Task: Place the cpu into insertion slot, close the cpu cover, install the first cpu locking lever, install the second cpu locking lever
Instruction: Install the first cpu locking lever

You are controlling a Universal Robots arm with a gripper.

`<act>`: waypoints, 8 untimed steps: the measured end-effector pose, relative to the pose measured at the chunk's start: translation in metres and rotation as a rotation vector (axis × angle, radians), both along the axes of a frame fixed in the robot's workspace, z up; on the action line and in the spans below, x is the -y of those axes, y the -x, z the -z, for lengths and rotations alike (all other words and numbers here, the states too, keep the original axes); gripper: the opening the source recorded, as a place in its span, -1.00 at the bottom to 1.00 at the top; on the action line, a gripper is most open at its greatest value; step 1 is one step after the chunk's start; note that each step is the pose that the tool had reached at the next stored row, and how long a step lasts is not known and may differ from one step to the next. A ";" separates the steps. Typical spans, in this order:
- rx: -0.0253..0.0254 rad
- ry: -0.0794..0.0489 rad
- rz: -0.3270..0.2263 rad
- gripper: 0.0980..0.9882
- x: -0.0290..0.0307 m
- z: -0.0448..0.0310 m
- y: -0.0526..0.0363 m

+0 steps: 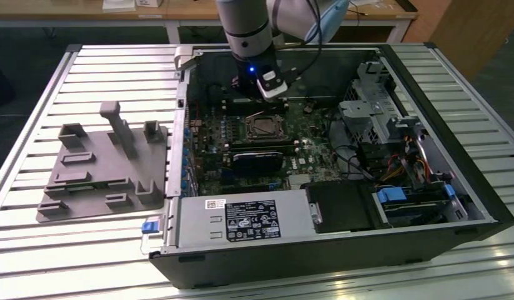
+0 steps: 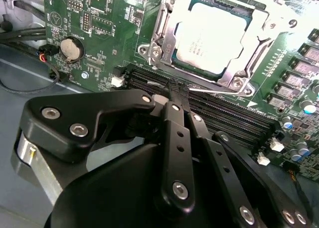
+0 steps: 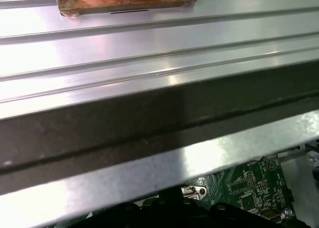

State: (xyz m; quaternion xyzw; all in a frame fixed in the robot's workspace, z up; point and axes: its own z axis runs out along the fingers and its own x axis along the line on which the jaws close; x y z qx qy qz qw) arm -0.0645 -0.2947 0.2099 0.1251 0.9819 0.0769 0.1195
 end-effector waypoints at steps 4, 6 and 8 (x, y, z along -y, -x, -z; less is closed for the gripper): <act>0.0119 0.000 0.010 -0.99 -0.0001 0.0018 0.0006; 0.0148 0.000 0.014 -0.99 -0.0002 0.0021 0.0015; 0.0164 0.000 0.017 -0.99 -0.0005 0.0023 0.0031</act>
